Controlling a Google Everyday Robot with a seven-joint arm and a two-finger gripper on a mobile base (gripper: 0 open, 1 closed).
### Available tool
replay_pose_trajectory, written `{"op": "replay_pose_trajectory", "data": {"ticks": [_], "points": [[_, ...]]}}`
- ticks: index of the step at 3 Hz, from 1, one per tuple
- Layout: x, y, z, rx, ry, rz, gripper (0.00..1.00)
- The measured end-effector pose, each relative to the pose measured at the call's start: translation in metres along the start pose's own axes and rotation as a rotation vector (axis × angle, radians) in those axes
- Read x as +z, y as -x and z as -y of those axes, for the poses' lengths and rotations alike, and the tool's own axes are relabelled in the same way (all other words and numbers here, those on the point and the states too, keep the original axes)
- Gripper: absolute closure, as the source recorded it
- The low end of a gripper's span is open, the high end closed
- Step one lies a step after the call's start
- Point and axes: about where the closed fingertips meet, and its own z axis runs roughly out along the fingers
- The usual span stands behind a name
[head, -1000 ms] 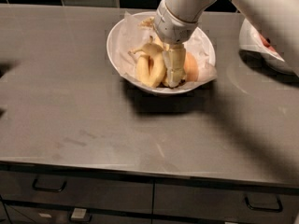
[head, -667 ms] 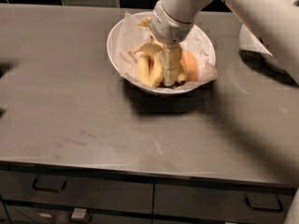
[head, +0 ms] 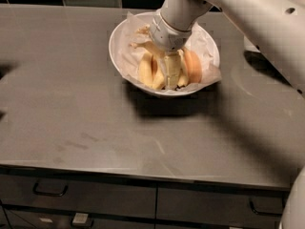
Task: Pick banana from white bowl
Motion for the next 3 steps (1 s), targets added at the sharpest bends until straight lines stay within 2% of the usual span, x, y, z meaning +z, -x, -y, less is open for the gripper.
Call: {"op": "replay_pose_trajectory", "data": {"ticks": [1, 2, 3], "points": [[-0.0008, 0.0008, 0.0001, 0.002, 0.004, 0.001, 0.0], [-0.0008, 0.0008, 0.0001, 0.002, 0.004, 0.001, 0.19], [-0.0008, 0.0008, 0.0001, 0.002, 0.004, 0.001, 0.42]]}}
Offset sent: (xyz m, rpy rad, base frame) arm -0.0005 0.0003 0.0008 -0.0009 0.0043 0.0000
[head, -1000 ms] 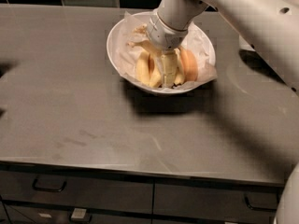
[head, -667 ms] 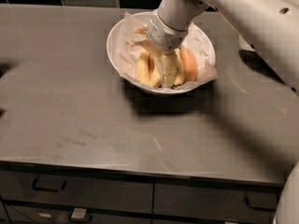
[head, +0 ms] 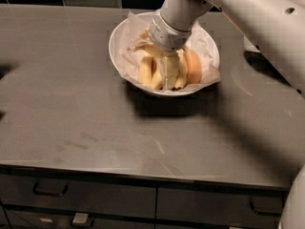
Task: Pick banana from white bowl
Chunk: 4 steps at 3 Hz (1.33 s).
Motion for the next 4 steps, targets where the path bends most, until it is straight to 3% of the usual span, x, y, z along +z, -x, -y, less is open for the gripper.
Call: {"op": "replay_pose_trajectory", "data": {"ticks": [2, 3, 4], "points": [[0.0001, 0.0, 0.0, 0.0, 0.0, 0.0, 0.89], [0.0, 0.0, 0.0, 0.0, 0.0, 0.0, 1.0], [-0.0029, 0.0003, -0.0013, 0.021, -0.016, -0.018, 1.0]]}}
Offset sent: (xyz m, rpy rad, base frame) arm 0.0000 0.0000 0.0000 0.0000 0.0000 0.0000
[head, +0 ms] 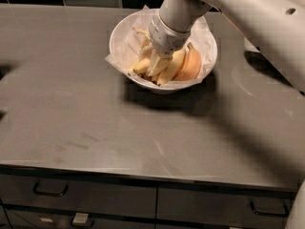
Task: Pick banana from white bowl
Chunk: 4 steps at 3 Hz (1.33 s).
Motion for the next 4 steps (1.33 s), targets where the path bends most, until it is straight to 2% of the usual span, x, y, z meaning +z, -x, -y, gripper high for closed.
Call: {"op": "replay_pose_trajectory", "data": {"ticks": [1, 2, 3, 4], "points": [[-0.027, 0.006, -0.002, 0.054, -0.077, -0.021, 1.0], [-0.073, 0.018, 0.0, 0.095, -0.207, -0.054, 1.0], [-0.121, 0.036, 0.002, 0.114, -0.322, -0.031, 1.0], [-0.156, 0.062, -0.012, 0.174, -0.417, 0.021, 1.0]]}}
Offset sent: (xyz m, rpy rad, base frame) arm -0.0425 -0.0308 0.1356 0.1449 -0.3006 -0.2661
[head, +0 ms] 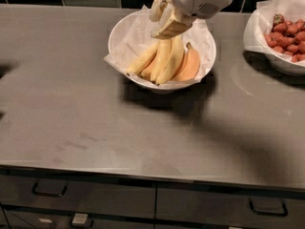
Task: Pick banana from white bowl
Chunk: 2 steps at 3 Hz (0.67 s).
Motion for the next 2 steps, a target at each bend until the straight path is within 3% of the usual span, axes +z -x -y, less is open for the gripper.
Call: {"op": "replay_pose_trajectory", "data": {"ticks": [2], "points": [[-0.038, 0.031, -0.04, 0.181, -0.113, 0.143, 1.0]]}}
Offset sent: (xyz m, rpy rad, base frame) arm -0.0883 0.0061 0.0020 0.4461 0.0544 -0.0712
